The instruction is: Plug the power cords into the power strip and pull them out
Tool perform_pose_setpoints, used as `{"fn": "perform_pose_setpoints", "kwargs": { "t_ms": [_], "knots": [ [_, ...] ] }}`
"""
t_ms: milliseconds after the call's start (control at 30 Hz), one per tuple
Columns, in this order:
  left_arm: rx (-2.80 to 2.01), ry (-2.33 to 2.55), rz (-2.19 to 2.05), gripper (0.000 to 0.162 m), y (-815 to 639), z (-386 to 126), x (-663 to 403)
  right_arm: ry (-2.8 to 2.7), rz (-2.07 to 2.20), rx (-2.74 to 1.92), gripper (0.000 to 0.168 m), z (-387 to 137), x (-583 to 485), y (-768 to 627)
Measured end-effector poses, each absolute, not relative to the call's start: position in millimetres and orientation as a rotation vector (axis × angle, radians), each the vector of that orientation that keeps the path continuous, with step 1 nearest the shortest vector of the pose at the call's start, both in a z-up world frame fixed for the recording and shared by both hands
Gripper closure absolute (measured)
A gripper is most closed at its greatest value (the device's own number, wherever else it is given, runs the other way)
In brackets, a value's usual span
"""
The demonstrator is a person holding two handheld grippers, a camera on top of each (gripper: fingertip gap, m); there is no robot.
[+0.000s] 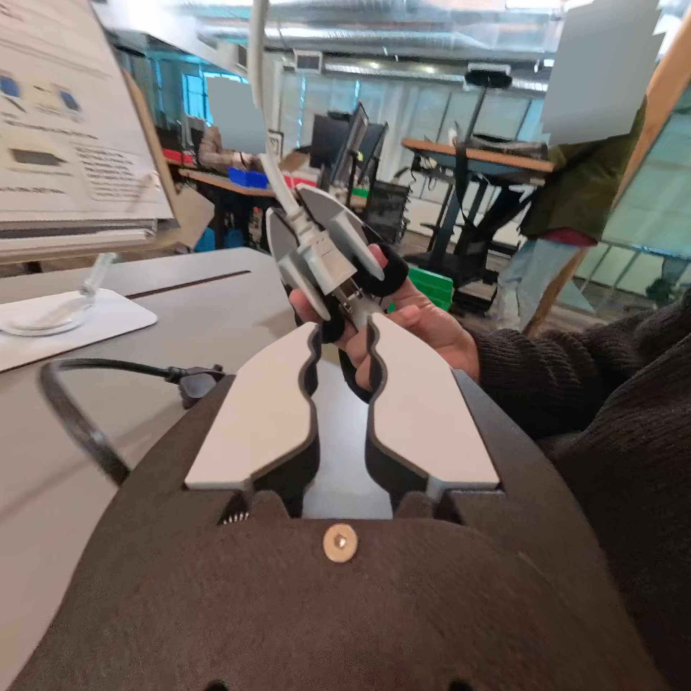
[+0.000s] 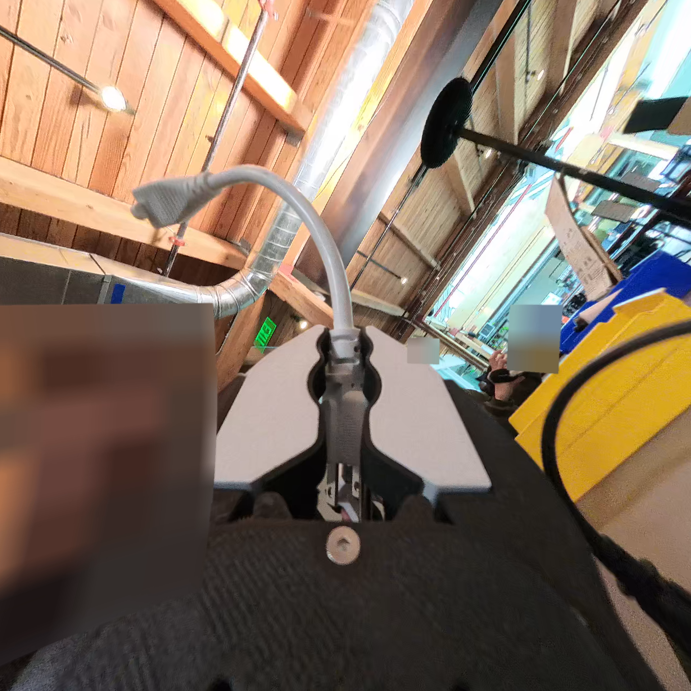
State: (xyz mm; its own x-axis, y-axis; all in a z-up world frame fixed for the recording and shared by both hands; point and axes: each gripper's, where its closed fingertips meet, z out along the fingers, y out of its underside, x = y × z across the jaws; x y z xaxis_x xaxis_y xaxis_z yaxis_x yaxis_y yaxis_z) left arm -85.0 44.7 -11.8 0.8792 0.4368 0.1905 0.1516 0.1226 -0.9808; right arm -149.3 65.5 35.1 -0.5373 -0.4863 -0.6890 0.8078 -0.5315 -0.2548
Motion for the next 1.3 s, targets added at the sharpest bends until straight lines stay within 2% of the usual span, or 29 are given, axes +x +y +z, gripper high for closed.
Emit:
{"fn": "perform_pose_setpoints", "kwargs": {
  "t_ms": [33,200,400,700,733,900,1000,1167,1300],
  "knots": [
    [-1.476,-0.488,0.204,0.14,54,-16,-83,0.711,-2.122,0.727,0.153,27,-145,72],
    [-1.552,-0.496,0.105,0.145,95,-35,-70,0.677,-2.273,0.789,0.153,2,-126,98],
    [-1.658,-0.515,0.238,0.136,109,-61,-70,0.738,-2.39,0.8,0.154,-7,-117,106],
    [-1.535,-0.542,0.134,0.152,90,-61,-73,0.907,-2.422,0.787,0.158,-16,-115,96],
    [-1.534,-0.563,0.112,0.162,85,-63,-76,0.906,-2.417,0.785,0.158,-17,-116,95],
    [-1.496,-0.564,0.018,0.162,73,-68,-79,1.085,-2.425,0.766,0.158,-22,-114,84],
    [-1.388,-0.571,0.091,0.162,47,-52,-92,1.269,-2.486,0.711,0.158,-20,-110,81],
    [-1.249,-0.572,0.219,0.16,-3,-29,-106,1.35,-2.504,0.71,0.158,-26,-114,83],
    [-1.34,-0.498,0.202,0.14,15,-39,-99,1.376,-2.474,0.706,0.158,-32,-115,79]
  ]
}}
